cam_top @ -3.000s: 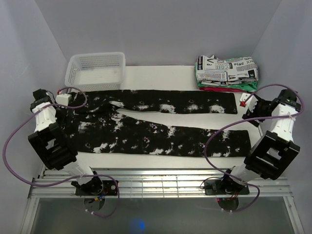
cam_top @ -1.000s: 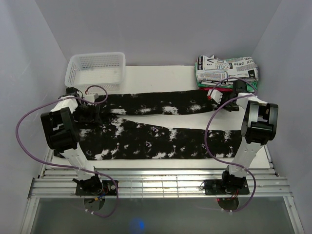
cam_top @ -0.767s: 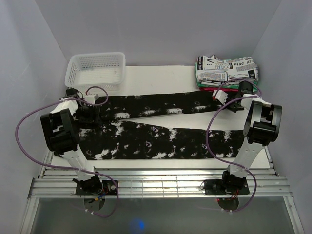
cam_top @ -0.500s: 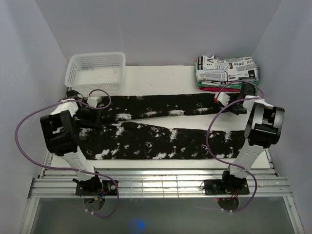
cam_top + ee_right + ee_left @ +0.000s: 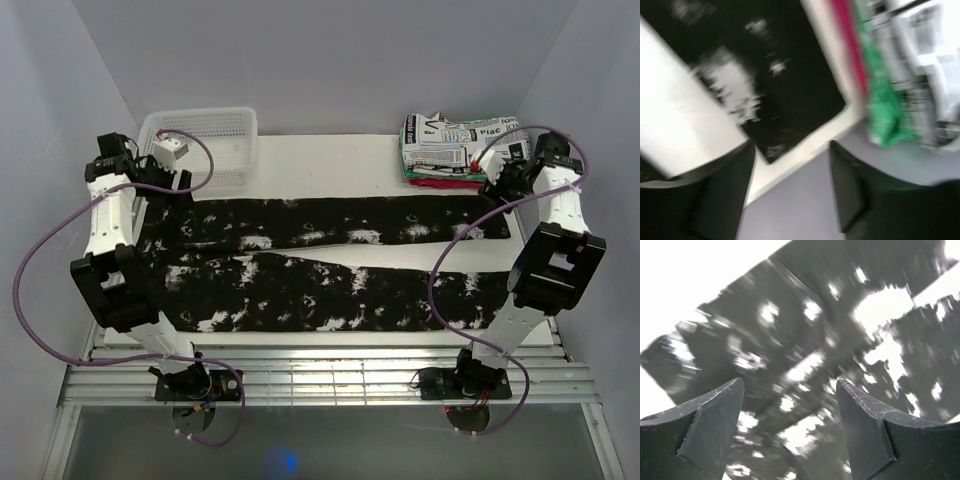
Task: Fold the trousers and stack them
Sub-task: Flatten the trousers out
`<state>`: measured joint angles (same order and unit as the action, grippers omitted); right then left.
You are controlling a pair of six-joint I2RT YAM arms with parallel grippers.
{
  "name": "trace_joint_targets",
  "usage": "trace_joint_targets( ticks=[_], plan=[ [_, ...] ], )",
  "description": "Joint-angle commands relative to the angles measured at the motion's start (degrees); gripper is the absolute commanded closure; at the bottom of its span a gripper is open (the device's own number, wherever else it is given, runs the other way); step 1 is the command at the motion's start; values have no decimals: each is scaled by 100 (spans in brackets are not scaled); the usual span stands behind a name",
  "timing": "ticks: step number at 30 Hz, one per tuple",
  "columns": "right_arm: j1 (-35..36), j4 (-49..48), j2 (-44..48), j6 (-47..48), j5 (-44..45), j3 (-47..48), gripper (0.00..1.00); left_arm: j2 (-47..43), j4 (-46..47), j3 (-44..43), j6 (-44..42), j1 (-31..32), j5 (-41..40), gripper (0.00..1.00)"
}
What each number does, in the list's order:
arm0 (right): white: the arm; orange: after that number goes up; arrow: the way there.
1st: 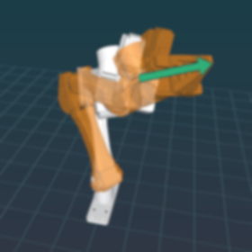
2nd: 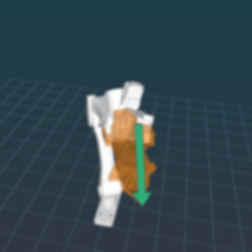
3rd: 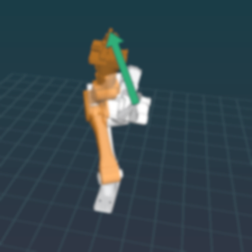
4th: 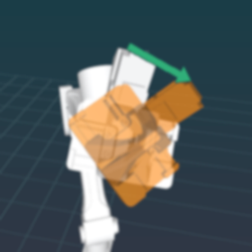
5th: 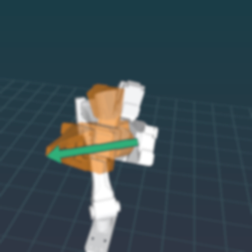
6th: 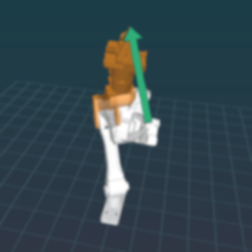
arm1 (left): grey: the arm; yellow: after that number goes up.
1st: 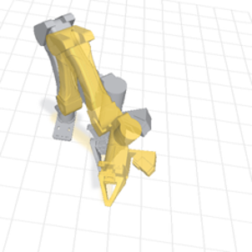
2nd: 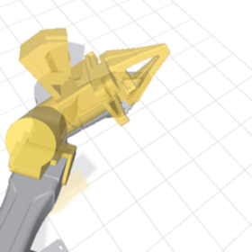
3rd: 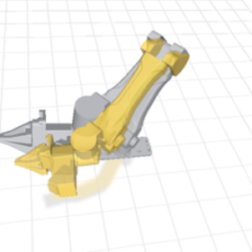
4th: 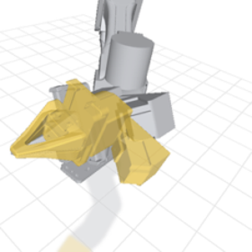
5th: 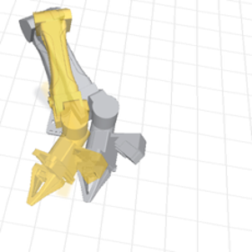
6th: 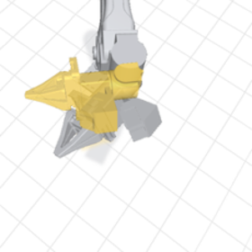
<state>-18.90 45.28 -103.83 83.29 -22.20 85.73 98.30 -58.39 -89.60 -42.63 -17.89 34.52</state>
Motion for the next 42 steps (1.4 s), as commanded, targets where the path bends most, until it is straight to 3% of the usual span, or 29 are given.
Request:
trace_joint_targets(
  ticks=[1, 4, 7, 16, 22, 30, 36, 39, 42],
  plan=[
    [131, 500, -321, -663, -698, 988, 39, 274, 644, -417, 606, -65, -182, 16],
    [351, 192, -839, -1384, -558, 1480, 53, 793, 933, -567, 861, -83, -420, 18],
    [579, -88, -1209, -1833, -409, 1587, 60, 1155, 987, -698, 1133, -74, -508, 21],
    [852, -642, -1614, -1782, 268, 902, 67, 1675, 1426, -524, 1609, -144, -946, 22],
    [844, -959, -1272, -1203, 769, -354, 68, 2008, 1507, -820, 1758, -574, -1009, 21],
    [765, -1056, -210, 3, 840, -1972, 68, 2589, 803, -1894, 531, -944, -509, 24],
    [756, -398, 170, 451, 400, -1727, 69, 2738, 1118, -2035, -410, -1015, 194, 28],
    [712, -370, 232, 513, 348, -1446, 61, 2782, 1084, -2000, -1227, -1041, 730, 32],
    [572, -388, 110, 426, 181, -867, 44, 2861, 1076, -1982, -2046, -1041, 933, 34]
  ],
)
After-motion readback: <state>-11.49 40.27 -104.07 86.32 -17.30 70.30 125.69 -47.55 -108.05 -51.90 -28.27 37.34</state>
